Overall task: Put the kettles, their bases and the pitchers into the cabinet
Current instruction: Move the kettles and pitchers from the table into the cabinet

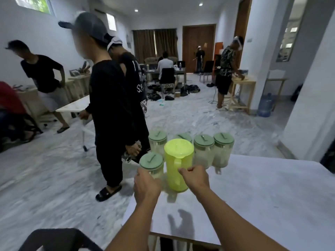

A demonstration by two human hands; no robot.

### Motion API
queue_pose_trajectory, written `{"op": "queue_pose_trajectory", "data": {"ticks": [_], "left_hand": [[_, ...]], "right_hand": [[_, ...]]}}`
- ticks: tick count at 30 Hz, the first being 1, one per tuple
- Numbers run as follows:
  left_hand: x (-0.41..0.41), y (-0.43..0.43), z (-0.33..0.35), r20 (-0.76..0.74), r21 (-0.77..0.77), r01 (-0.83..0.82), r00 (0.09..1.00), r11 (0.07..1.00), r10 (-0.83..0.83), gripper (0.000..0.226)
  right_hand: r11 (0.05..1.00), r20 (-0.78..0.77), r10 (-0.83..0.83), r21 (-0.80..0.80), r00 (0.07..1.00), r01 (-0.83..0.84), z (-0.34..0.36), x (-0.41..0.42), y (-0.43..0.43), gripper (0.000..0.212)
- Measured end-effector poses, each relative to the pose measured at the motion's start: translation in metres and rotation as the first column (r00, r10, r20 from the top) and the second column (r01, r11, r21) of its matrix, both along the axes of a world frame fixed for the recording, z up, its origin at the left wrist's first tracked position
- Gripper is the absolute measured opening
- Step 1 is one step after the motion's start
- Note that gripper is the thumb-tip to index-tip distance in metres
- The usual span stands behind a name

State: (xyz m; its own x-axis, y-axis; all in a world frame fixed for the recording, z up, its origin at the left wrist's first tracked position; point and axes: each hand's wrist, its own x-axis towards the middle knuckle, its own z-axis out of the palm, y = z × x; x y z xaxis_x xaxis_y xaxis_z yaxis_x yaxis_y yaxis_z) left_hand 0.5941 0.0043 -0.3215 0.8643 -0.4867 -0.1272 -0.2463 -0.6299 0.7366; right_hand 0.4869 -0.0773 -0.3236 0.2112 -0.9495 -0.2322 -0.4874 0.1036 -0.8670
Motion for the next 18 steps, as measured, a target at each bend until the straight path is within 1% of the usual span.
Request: {"op": "queue_pose_trajectory", "data": {"ticks": [3,4,5,7,10,13,15,18], "left_hand": [[0.019,-0.028,-0.022,-0.069,0.047,-0.093,0.993,0.995,0.096,0.061],[0.024,-0.037,-0.028,-0.08,0.066,-0.117,0.989,0.991,0.122,0.066],[0.027,-0.044,-0.033,-0.096,0.088,-0.138,0.985,0.986,0.147,0.071],[0.038,-0.056,-0.044,-0.161,0.136,-0.169,0.968,0.976,0.19,0.073],[0.053,-0.059,-0.057,-0.235,0.194,-0.175,0.947,0.965,0.219,0.055],[0.058,-0.057,-0.052,-0.235,0.121,-0.141,0.958,0.983,0.166,0.046],[0.058,-0.055,-0.039,-0.234,0.053,-0.117,0.964,0.992,0.126,0.045],[0.051,-0.045,-0.014,-0.182,-0.053,-0.033,0.983,0.998,0.022,0.045]], "right_hand": [[0.994,-0.002,0.049,0.102,0.999,-0.049,-0.018,0.038,-0.026,0.081],[0.99,-0.004,0.052,0.133,0.999,-0.051,-0.02,0.048,-0.033,0.086],[0.987,-0.013,0.044,0.155,0.999,-0.041,-0.025,0.056,-0.041,0.084],[0.984,-0.05,0.01,0.175,0.999,-0.001,-0.035,0.067,-0.054,0.072],[0.984,-0.074,-0.036,0.173,0.997,0.048,-0.047,0.072,-0.056,0.058],[0.981,-0.056,-0.091,0.166,0.994,0.099,-0.046,0.068,-0.051,0.052],[0.979,-0.047,-0.139,0.141,0.989,0.144,-0.04,0.063,-0.046,0.05],[0.973,-0.016,-0.216,0.077,0.976,0.217,-0.025,0.046,-0.033,0.051]]}}
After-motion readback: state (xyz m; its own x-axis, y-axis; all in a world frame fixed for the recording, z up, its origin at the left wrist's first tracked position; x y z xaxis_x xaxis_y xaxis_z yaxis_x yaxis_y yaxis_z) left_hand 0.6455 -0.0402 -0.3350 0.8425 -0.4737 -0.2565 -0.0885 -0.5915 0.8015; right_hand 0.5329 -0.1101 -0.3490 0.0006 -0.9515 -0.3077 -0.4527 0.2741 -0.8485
